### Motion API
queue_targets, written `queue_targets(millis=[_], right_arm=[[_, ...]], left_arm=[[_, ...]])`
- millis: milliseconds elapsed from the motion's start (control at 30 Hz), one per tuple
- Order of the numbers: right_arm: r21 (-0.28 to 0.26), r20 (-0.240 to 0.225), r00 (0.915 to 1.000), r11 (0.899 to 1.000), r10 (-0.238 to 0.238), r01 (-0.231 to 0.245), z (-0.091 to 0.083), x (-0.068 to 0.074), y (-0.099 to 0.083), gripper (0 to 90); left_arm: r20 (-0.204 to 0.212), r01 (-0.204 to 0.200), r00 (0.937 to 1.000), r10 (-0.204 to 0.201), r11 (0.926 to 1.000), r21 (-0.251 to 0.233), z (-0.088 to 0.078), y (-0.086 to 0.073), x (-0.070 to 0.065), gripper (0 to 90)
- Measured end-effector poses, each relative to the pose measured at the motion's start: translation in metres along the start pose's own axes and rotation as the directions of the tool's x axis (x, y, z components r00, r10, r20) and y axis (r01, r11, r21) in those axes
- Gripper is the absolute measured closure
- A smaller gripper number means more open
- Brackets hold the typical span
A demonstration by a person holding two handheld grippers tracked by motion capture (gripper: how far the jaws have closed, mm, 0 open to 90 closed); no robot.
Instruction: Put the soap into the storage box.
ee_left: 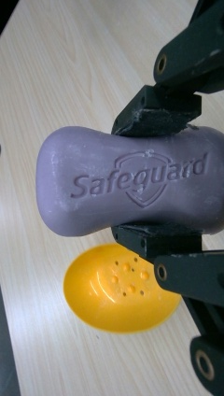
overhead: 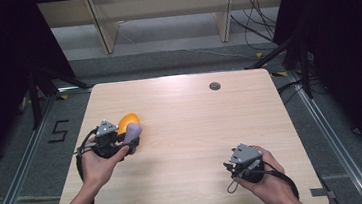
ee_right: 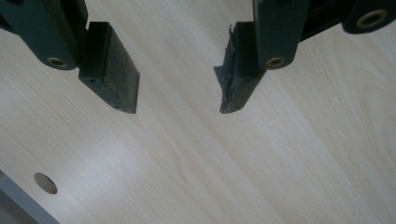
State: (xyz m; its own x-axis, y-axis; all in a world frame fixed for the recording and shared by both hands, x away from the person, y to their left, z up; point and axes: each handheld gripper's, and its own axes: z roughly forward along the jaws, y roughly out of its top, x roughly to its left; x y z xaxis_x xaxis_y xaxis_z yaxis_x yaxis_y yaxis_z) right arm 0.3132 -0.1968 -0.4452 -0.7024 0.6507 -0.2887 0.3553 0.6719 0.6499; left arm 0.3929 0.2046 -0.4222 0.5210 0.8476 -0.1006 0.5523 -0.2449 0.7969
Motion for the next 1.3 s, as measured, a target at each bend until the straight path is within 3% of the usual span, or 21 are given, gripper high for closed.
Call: queue_targets(millis=[133, 167, 300, 433, 633, 800, 900, 933, 1033, 1100, 1167, 1233, 1300], right_arm=[[0.004, -0.005, 1.0, 1.0, 0.005, -0.005, 0.0, 0.0, -0.001, 47.3], [-0.004, 0.002, 0.9997, 1.0, -0.023, 0.023, 0.0, -0.002, 0.0, 47.3], [-0.003, 0.001, 0.9999, 1.0, -0.015, 0.015, 0.001, -0.001, -0.001, 47.3], [0.007, 0.002, 1.0, 1.0, -0.006, 0.006, 0.0, 0.0, -0.001, 47.2], [0.006, 0.001, 1.0, 1.0, -0.005, 0.005, 0.001, 0.0, -0.001, 47.1], [-0.001, 0.008, 0.9998, 1.0, -0.02, 0.02, 0.001, -0.001, -0.001, 47.0], [0.01, -0.001, 1.0, 1.0, -0.006, 0.006, 0.001, 0.0, -0.001, 46.9], [0.01, -0.001, 1.0, 1.0, -0.006, 0.006, 0.001, 0.0, -0.001, 46.9], [0.011, -0.002, 1.0, 1.0, -0.007, 0.007, 0.001, 0.0, -0.001, 46.9], [0.01, -0.003, 0.9999, 1.0, -0.011, 0.011, 0.001, 0.0, -0.001, 46.9], [-0.005, 0.005, 0.9987, 0.999, -0.05, 0.05, 0.002, -0.002, -0.001, 46.8], [0.0, 0.001, 0.9992, 0.999, -0.041, 0.041, 0.002, -0.002, -0.001, 46.8], [0.002, -0.004, 0.9993, 0.999, -0.037, 0.037, 0.002, -0.001, -0.001, 46.8]], left_arm=[[-0.024, 0.031, 0.9992, -0.031, 0.999, 0.033, 0.005, 0.008, 0.011, 49.2], [-0.039, 0.046, 0.9982, -0.044, 0.9984, 0.034, 0.007, 0.01, 0.014, 49.1], [-0.068, 0.079, 0.9948, -0.075, 0.995, 0.061, 0.012, 0.022, 0.028, 49.1], [-0.091, 0.077, 0.9936, -0.067, 0.9915, 0.105, 0.016, 0.031, 0.036, 49.1], [-0.122, 0.111, 0.988, -0.095, 0.9851, 0.132, 0.034, 0.039, 0.042, 49.1], [-0.131, 0.115, 0.9867, -0.096, 0.982, 0.15, 0.044, 0.041, 0.045, 49.1], [-0.137, 0.119, 0.9861, -0.093, 0.9748, 0.189, 0.05, 0.043, 0.05, 49.1], [-0.141, 0.125, 0.9849, -0.101, 0.9765, 0.176, 0.052, 0.042, 0.05, 49.1], [-0.151, 0.128, 0.9837, -0.098, 0.9719, 0.198, 0.057, 0.043, 0.054, 49.1], [-0.152, 0.135, 0.983, -0.102, 0.9649, 0.225, 0.058, 0.043, 0.055, 49.1], [-0.157, 0.139, 0.9819, -0.105, 0.9653, 0.221, 0.061, 0.042, 0.056, 49.1], [-0.164, 0.154, 0.9794, -0.118, 0.9618, 0.226, 0.063, 0.042, 0.056, 49.1], [-0.171, 0.158, 0.9784, -0.116, 0.9546, 0.253, 0.065, 0.041, 0.058, 49.1]])
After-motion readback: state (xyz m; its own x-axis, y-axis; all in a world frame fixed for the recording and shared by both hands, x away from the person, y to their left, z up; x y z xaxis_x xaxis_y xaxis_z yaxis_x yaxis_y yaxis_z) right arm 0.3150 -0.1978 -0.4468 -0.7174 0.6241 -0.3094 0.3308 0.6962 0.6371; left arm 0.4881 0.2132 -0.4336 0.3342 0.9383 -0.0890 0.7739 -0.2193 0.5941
